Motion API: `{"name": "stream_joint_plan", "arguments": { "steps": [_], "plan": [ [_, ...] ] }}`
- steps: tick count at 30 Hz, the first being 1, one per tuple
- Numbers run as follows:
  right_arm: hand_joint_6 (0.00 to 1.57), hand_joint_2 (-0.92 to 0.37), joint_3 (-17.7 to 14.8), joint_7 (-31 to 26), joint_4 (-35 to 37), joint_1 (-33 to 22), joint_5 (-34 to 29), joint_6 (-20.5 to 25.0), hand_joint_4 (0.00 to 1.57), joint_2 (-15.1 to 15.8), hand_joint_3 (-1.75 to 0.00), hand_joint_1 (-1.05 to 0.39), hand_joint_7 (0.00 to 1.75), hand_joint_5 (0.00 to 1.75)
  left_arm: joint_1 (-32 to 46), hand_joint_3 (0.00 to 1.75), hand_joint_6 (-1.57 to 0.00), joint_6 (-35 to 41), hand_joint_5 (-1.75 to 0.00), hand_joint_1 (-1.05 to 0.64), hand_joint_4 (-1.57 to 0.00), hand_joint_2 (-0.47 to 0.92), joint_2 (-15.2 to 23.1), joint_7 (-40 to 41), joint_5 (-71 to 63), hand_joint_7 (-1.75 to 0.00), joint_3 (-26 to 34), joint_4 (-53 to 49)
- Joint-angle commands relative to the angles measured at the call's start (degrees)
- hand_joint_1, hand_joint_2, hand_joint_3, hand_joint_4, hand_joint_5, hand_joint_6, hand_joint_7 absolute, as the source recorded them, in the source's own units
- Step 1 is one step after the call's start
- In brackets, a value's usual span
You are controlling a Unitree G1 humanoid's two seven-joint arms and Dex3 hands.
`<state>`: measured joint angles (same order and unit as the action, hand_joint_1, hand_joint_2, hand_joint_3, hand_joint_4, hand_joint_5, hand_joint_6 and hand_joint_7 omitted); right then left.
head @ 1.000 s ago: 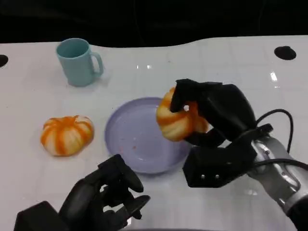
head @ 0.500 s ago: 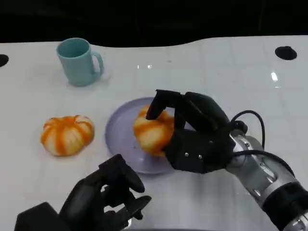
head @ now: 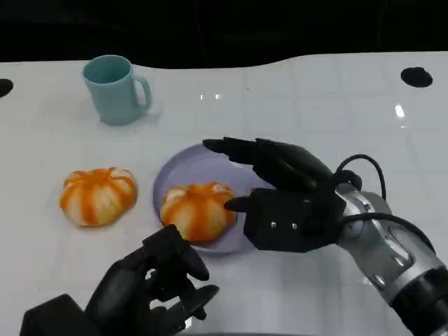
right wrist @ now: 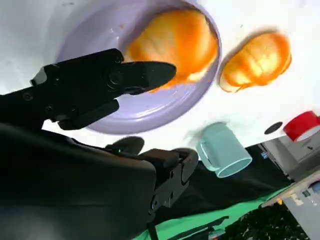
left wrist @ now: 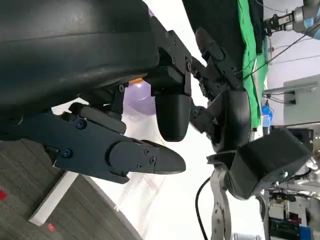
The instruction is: Grasp the bread from the table and place it into the plate.
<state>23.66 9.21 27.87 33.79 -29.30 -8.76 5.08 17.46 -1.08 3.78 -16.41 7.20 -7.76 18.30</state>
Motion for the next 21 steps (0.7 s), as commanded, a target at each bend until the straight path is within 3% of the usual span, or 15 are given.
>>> {"name": "stream_joint_plan", "arguments": {
  "steps": [1, 14, 21],
  "plan": [
    [0.16, -0.92, -1.5, 2.0, -5.9, -2.7, 1.8, 0.9, 0.00, 2.2, -0.24, -0.58, 0.01, 0.31, 0.4, 0.24, -0.39, -0.3, -1.75, -0.47, -0.61, 0.92, 0.6, 0.2, 0.3, -1.71, 0.2, 0.0],
    [0.19, -0.92, -6.6, 8.8, -24.0, -15.6, 10.4, -2.5, 0.00, 9.9, -0.24, -0.56, 0.03, 0.46, 0.2, 0.24, -0.41, -0.7, -1.75, -0.48, -0.64, 0.92, 0.7, 0.3, -0.2, -1.68, 0.3, -0.4],
    [0.32, -0.92, -10.2, 8.4, -28.4, -23.0, 14.6, -9.6, 0.06, 12.8, -0.17, -0.47, 0.08, 0.70, 0.0, 0.25, -0.40, 0.0, -1.75, -0.45, -0.63, 0.92, 0.6, 0.3, 0.4, -1.68, 0.5, -0.4]
  ]
}}
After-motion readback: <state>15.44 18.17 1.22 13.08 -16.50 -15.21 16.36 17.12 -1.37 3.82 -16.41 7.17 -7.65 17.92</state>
